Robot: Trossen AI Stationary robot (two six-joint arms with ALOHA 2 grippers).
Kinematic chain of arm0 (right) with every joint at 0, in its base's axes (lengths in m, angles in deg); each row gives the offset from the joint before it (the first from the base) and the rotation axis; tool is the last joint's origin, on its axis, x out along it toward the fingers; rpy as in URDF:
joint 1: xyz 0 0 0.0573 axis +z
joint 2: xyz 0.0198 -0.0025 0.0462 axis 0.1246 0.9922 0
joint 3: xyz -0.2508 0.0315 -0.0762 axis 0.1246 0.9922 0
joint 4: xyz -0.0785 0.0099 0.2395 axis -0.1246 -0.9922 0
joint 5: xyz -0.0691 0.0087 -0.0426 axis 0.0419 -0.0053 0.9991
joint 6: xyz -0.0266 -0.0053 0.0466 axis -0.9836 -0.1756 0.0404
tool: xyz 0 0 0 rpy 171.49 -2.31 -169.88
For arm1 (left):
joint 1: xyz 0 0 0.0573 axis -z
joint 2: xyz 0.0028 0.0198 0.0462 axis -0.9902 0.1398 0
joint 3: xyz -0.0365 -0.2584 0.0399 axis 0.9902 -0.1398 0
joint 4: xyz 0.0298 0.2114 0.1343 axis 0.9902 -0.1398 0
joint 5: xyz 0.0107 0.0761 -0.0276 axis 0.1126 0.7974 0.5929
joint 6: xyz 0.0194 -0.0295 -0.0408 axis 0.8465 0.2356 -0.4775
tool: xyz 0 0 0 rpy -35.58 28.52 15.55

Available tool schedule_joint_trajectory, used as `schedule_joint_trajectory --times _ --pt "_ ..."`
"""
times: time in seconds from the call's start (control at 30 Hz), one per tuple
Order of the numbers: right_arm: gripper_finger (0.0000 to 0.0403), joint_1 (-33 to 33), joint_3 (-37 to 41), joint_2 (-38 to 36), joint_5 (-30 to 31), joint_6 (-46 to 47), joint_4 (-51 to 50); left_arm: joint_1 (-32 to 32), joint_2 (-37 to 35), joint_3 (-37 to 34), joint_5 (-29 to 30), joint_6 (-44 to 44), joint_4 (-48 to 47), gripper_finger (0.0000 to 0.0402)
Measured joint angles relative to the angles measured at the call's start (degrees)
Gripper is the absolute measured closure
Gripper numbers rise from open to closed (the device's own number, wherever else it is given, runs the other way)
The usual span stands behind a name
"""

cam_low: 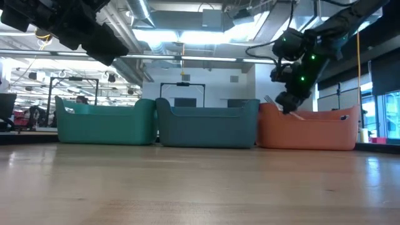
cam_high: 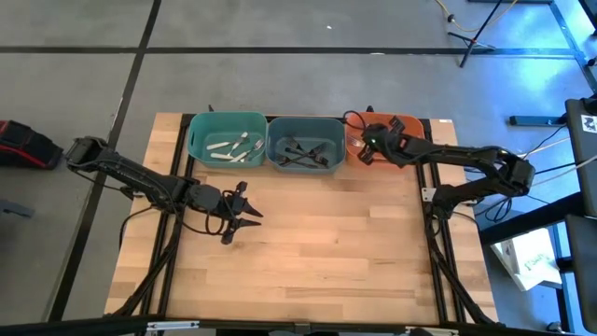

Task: Sort silverware by color (type)
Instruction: Put the orange fork into the orange bin, then return to Home Position

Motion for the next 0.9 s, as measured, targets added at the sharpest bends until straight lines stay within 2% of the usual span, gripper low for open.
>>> schedule_joint_trajectory --times 0.2,0.37,0.47,0.6,0.73,0.9 --pt "0.0378 -1.4 1.5 0.0 -0.4 4.9 -0.7 0.0 0.0 0.0 0.0 0.0 0.0 0.0298" --pt "0.0313 -1.3 0.4 0.0 -2.5 5.0 -1.4 0.0 0.0 0.0 0.0 0.0 0.0 0.0298" --pt "0.0270 -1.3 -4.4 -0.2 -5.2 5.5 -8.2 0.0 0.0 0.0 0.0 0.0 0.0 0.0298" --pt "0.0234 -0.4 -13.5 -1.9 -13.8 9.5 -19.3 0.0 0.0 0.0 0.0 0.1 0.8 0.0298" --pt "0.0225 6.1 -18.2 -4.7 -17.0 11.1 -21.4 -0.2 0.0 0.0 1.3 0.1 1.2 0.0298" --pt "0.0237 17.7 -17.2 -7.8 -15.2 11.1 -16.6 -0.5 0.0 0.0 4.6 2.9 0.9 0.0299"
